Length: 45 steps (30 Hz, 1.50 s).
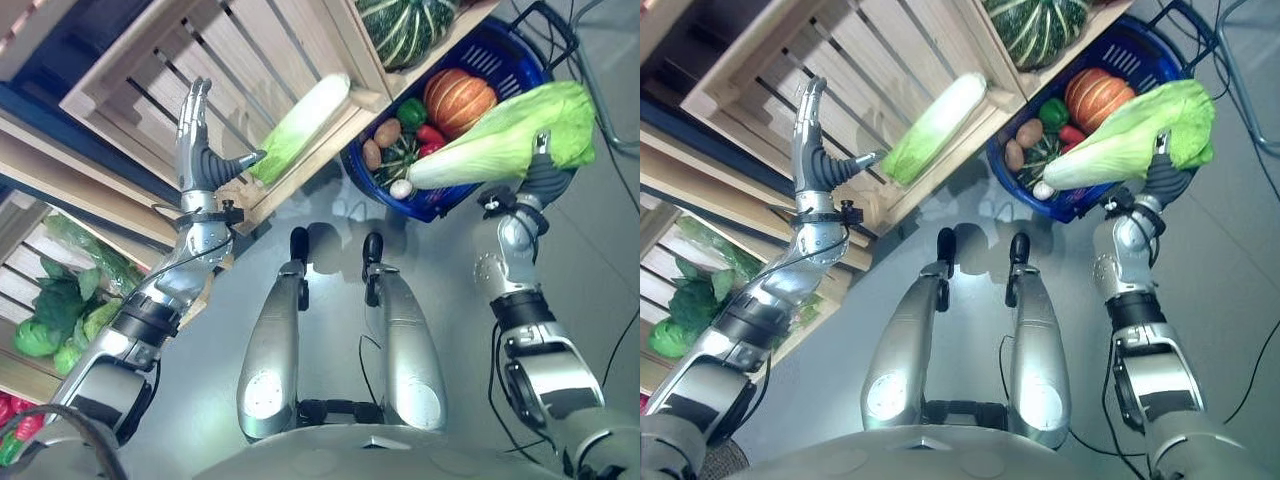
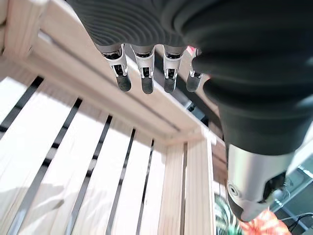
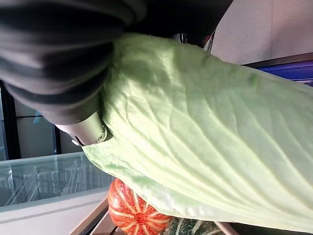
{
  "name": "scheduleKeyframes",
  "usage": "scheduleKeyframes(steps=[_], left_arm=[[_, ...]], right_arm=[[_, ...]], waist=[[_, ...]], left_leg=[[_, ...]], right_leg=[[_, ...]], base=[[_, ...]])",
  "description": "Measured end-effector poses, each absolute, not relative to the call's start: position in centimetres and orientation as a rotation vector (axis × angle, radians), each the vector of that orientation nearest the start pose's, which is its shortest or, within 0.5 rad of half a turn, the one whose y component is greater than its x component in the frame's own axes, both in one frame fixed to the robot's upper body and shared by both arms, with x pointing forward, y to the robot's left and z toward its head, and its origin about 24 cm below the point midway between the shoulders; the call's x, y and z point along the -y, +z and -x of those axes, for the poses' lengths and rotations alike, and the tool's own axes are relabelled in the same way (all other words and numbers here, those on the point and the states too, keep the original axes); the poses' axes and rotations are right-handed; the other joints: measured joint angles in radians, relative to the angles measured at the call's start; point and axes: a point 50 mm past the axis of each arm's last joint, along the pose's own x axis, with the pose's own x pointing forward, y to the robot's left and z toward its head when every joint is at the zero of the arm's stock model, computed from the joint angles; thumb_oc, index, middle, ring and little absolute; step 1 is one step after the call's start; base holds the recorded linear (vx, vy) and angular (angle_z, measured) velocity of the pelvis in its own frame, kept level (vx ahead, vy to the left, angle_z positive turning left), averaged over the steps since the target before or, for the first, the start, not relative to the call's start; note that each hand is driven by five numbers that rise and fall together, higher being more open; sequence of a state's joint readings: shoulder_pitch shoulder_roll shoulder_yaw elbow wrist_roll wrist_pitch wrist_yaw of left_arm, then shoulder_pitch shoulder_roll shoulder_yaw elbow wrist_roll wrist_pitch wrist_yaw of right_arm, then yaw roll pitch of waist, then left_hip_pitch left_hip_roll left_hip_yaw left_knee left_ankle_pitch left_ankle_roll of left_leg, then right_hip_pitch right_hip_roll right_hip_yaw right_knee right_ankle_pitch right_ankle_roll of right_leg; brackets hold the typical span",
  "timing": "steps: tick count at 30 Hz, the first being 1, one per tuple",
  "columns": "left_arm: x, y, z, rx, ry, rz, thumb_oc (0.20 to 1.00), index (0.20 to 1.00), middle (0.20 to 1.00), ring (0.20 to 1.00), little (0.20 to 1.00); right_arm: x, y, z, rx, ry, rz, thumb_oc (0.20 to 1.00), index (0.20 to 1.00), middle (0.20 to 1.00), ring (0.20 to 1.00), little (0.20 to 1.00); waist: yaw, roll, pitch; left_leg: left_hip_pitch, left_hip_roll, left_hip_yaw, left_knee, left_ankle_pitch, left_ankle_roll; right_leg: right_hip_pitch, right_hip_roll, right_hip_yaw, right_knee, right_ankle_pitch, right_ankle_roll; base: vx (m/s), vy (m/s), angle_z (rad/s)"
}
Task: Pick up fruits and vegetables into the basket
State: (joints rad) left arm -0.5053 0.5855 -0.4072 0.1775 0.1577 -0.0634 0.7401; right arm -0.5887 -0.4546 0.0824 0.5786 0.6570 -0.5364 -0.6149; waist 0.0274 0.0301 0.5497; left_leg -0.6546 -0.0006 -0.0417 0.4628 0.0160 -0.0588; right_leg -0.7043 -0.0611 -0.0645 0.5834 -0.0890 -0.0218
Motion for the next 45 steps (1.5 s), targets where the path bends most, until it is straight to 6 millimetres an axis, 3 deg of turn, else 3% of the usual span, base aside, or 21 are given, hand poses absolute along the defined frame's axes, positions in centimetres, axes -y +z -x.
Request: scheduleKeyframes(steps=[6,12,13,15,17,25,33,39,45], left_arm=[[-17.3,16.4,-32.7,0.623,0.344,-0.681,1.000,1.000,1.000,1.000,1.000],[-17.2,15.9,-32.8,0.599,0.315,-0.689,1.000,1.000,1.000,1.000,1.000],[-17.1,15.9,-32.8,0.594,0.312,-0.684,1.000,1.000,1.000,1.000,1.000],[-17.1,15.9,-32.8,0.592,0.306,-0.684,1.000,1.000,1.000,1.000,1.000],[-17.0,15.8,-32.9,0.593,0.295,-0.682,1.000,1.000,1.000,1.000,1.000],[-16.8,15.1,-33.0,0.576,0.270,-0.685,1.000,1.000,1.000,1.000,1.000],[-16.9,15.3,-33.0,0.607,0.285,-0.672,1.000,1.000,1.000,1.000,1.000],[-16.7,16.8,-33.2,0.694,0.342,-0.687,1.000,1.000,1.000,1.000,1.000],[-17.2,18.4,-34.4,0.742,0.426,-0.723,1.000,1.000,1.000,1.000,1.000]], right_arm=[[27.7,17.1,-34.4,0.534,-0.690,-0.345,0.200,0.200,0.200,0.200,0.200],[28.1,16.9,-34.6,0.513,-0.688,-0.405,0.200,0.200,0.200,0.200,0.200],[28.1,16.9,-34.7,0.513,-0.679,-0.418,0.228,0.228,0.228,0.228,0.228],[28.0,17.3,-34.9,0.516,-0.656,-0.434,0.815,0.815,0.815,0.815,0.815],[27.7,18.0,-35.2,0.526,-0.627,-0.433,1.000,1.000,1.000,1.000,1.000],[27.0,18.8,-35.9,0.518,-0.533,-0.429,1.000,1.000,1.000,1.000,1.000],[25.6,18.9,-36.7,0.472,-0.447,-0.333,1.000,1.000,1.000,1.000,1.000],[24.1,18.0,-37.2,0.386,-0.394,-0.116,1.000,1.000,1.000,1.000,1.000],[22.8,17.0,-37.3,0.330,-0.363,-0.026,1.000,1.000,1.000,1.000,1.000]], waist=[[0.006,0.000,0.006],[0.022,0.000,0.006],[0.023,0.000,0.006],[0.023,0.000,0.006],[0.023,0.000,0.006],[0.024,0.000,0.007],[0.021,0.000,0.007],[0.019,0.000,0.006],[-0.011,-0.017,0.015]], left_leg=[[-0.144,-0.001,-0.008,0.144,-0.038,-0.007],[-0.162,-0.003,-0.008,0.160,-0.041,-0.006],[-0.165,-0.003,-0.008,0.160,-0.041,-0.006],[-0.172,-0.003,-0.010,0.159,-0.041,-0.006],[-0.182,-0.003,-0.009,0.160,-0.043,-0.004],[-0.195,-0.004,-0.007,0.228,-0.090,0.008],[-0.194,-0.016,-0.010,0.243,-0.096,0.014],[-0.195,-0.018,-0.008,0.250,-0.096,0.012],[-0.195,-0.017,-0.003,0.253,-0.098,0.021]], right_leg=[[-0.128,-0.014,-0.004,0.120,-0.025,-0.012],[-0.145,-0.015,-0.003,0.129,-0.025,-0.011],[-0.146,-0.015,-0.003,0.129,-0.025,-0.011],[-0.151,-0.015,-0.005,0.126,-0.025,-0.011],[-0.161,-0.014,-0.005,0.126,-0.026,-0.010],[-0.163,-0.015,-0.005,0.173,-0.063,-0.003],[-0.160,-0.029,-0.008,0.196,-0.079,0.002],[-0.160,-0.031,-0.004,0.202,-0.079,0.004],[-0.161,-0.028,0.001,0.202,-0.077,0.010]], base=[[0.03,0.012,0.04],[0.07,0.000,0.01],[0.06,-0.013,0.03],[0.07,-0.015,0.02],[0.07,-0.010,-0.02],[0.07,-0.008,0.00],[0.04,-0.017,0.04],[0.01,-0.003,0.01],[0.00,0.004,-0.01]])
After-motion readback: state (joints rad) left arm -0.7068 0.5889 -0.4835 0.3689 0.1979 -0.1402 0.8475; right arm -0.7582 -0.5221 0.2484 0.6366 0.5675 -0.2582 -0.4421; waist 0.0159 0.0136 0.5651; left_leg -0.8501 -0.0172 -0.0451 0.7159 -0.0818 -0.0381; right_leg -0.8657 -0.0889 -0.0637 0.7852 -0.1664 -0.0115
